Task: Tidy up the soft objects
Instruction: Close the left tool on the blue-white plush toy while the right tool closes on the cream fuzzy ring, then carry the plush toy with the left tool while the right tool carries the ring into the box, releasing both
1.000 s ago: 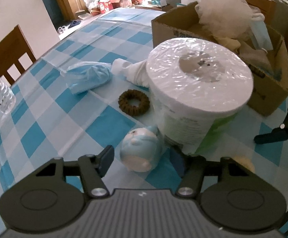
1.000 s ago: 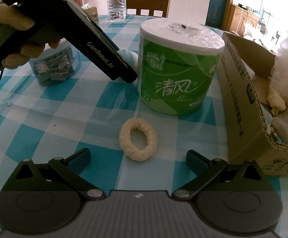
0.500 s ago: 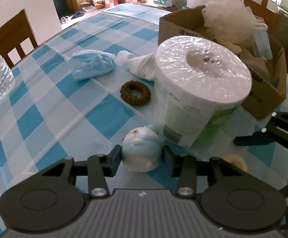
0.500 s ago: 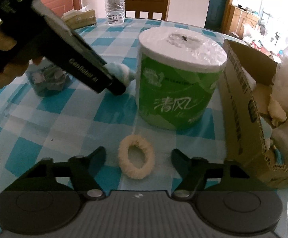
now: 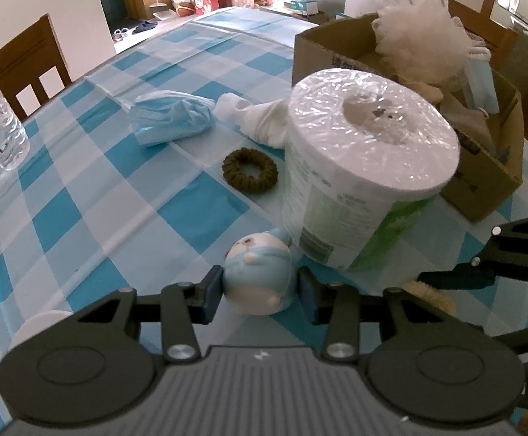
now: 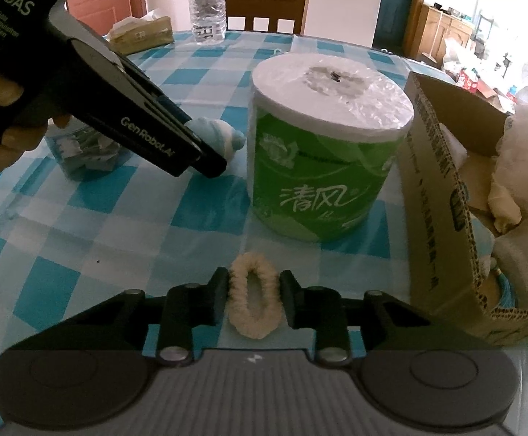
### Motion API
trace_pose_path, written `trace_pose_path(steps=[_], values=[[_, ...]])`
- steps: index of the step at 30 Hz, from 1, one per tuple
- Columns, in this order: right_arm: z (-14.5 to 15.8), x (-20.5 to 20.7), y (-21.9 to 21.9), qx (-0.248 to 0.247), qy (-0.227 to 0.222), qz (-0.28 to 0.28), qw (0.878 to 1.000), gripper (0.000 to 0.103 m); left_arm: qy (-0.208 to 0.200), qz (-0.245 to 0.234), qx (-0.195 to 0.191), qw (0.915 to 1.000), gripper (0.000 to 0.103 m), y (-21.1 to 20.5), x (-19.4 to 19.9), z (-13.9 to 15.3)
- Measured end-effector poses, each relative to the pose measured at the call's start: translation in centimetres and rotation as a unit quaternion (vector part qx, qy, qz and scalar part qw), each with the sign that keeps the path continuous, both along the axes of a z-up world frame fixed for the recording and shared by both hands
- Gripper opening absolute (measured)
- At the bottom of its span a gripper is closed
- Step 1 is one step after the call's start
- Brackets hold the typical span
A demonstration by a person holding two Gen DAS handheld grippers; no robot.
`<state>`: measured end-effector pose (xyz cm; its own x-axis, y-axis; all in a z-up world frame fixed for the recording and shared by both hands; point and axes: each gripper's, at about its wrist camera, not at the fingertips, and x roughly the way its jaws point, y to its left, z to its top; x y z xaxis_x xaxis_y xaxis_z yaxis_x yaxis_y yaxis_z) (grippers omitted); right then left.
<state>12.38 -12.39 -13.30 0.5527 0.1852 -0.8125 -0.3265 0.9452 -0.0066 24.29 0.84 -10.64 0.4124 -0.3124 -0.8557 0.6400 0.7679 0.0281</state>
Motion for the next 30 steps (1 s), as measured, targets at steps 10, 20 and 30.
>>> trace_pose_path(steps=[10,20,30], values=[[1.1,-0.6,0.0,0.006,0.007,0.013,1.0,0.034,0.015,0.001,0.005,0.9999,0.042,0.6,-0.8,1.0],[3.0,-1.4,-0.2,0.007,0.011,0.031,0.999,0.034,0.023,-0.001,0.018,0.9996,0.042,1.5,-3.0,2.6],[6.1,-2.8,-1.8,0.007,0.017,0.056,0.998,0.034,0.04,-0.021,0.017,0.9989,0.042,0.9,-5.7,5.3]])
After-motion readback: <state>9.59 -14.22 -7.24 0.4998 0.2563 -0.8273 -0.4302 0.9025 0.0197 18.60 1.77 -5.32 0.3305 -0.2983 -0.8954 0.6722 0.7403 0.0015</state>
